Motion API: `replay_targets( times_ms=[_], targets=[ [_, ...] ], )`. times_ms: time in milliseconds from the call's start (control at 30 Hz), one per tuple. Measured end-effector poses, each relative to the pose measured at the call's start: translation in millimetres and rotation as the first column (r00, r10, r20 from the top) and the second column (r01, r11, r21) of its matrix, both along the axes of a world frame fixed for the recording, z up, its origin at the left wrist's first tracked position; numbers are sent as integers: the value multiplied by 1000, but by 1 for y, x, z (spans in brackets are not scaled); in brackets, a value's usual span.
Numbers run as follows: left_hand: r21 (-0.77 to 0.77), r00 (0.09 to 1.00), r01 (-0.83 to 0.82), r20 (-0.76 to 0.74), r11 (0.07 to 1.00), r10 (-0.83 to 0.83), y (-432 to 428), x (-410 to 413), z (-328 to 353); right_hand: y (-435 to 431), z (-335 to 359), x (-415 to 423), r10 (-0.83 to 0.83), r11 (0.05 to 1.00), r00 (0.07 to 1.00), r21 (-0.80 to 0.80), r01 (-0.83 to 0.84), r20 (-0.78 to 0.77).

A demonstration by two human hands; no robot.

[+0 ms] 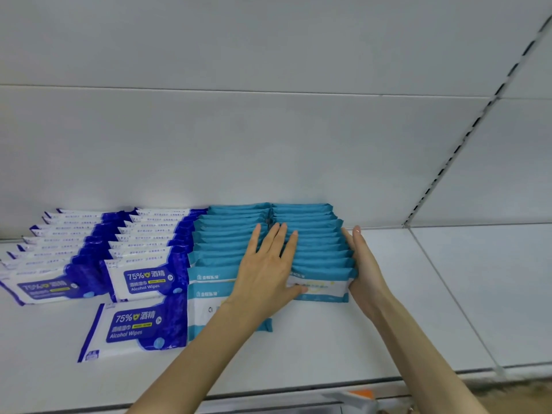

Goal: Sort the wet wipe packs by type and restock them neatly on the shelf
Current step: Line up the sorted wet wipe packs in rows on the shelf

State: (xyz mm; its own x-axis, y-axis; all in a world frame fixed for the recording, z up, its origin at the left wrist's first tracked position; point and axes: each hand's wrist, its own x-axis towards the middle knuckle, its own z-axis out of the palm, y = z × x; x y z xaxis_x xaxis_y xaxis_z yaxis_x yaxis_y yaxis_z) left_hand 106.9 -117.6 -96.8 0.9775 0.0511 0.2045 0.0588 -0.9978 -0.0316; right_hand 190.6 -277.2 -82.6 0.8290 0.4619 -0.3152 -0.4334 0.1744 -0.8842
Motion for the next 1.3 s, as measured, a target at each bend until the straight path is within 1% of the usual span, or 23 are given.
replay_targets(
  times_ms=[133,233,267,300,333,367,400,433,467,500,533,567,633,667,700,733,800,833,933,1000,1100,1200,1300],
  targets=[
    [-3,1000,-18,-20,1000,18,0,-2,1,2,0,-1,-6,1000,1000,-29,6,-14],
    [-15,1000,-10,-15,1000,10,-1,-4,3,1,0,0,14,998,999,-67,-11,32],
    [-30,1000,3,-12,1000,-4,-1,-4,5,1,2,-2,18,996,998,-90,-13,57],
    [-45,1000,16,-10,999,-16,0,-6,7,0,2,-2,4,989,993,-144,12,114],
    [-56,999,32,-5,998,-32,4,-9,9,0,3,-2,-10,971,972,-230,66,234],
    [-68,999,50,-1,996,-50,10,-14,14,-1,8,-3,11,927,912,-345,144,410],
    [-92,998,65,-1,994,-65,20,-21,18,-2,14,-5,96,866,794,-444,231,600],
    [-122,998,65,-12,990,-67,33,-29,23,-1,23,-9,238,798,621,-515,314,747],
    [-149,998,49,-38,988,-56,47,-38,29,2,32,-13,409,735,432,-571,367,804],
    [-158,997,29,-72,987,-41,63,-47,32,8,39,-19,557,683,276,-621,383,783],
    [-144,994,7,-109,990,-23,78,-56,36,17,44,-27,669,638,181,-681,359,721],
    [-118,988,-11,-153,993,-7,90,-64,39,28,43,-36,748,590,109,-731,344,655],
    [-43,971,-27,-237,999,16,106,-75,40,55,34,-54,836,518,-30,-770,373,548],
    [3,963,-19,-268,1000,19,109,-78,38,69,31,-62,870,475,-77,-786,395,487],
    [30,959,-8,-284,1000,16,109,-79,37,80,28,-66,907,412,-98,-819,400,409],
    [41,959,1,-284,999,10,107,-80,35,90,23,-67,931,359,-89,-847,392,354],
    [62,967,5,-256,998,11,106,-78,30,103,20,-66,975,207,-10,-895,396,221],
    [96,970,1,-241,995,22,106,-77,28,107,19,-66,976,192,16,-894,406,216],
    [96,992,14,-125,995,-2,107,-74,18,108,15,-73,963,202,77,-878,434,259],
    [94,998,29,-63,995,-23,106,-72,17,109,8,-75,941,249,78,-832,496,329],
    [101,999,49,9,994,-50,106,-67,22,112,7,-74,923,269,93,-798,539,373],
    [81,999,48,-11,996,-47,110,-62,23,116,10,-73,917,264,109,-788,556,384],
    [65,989,28,-144,997,-19,111,-60,25,122,20,-63,939,248,90,-834,493,332]
  ],
)
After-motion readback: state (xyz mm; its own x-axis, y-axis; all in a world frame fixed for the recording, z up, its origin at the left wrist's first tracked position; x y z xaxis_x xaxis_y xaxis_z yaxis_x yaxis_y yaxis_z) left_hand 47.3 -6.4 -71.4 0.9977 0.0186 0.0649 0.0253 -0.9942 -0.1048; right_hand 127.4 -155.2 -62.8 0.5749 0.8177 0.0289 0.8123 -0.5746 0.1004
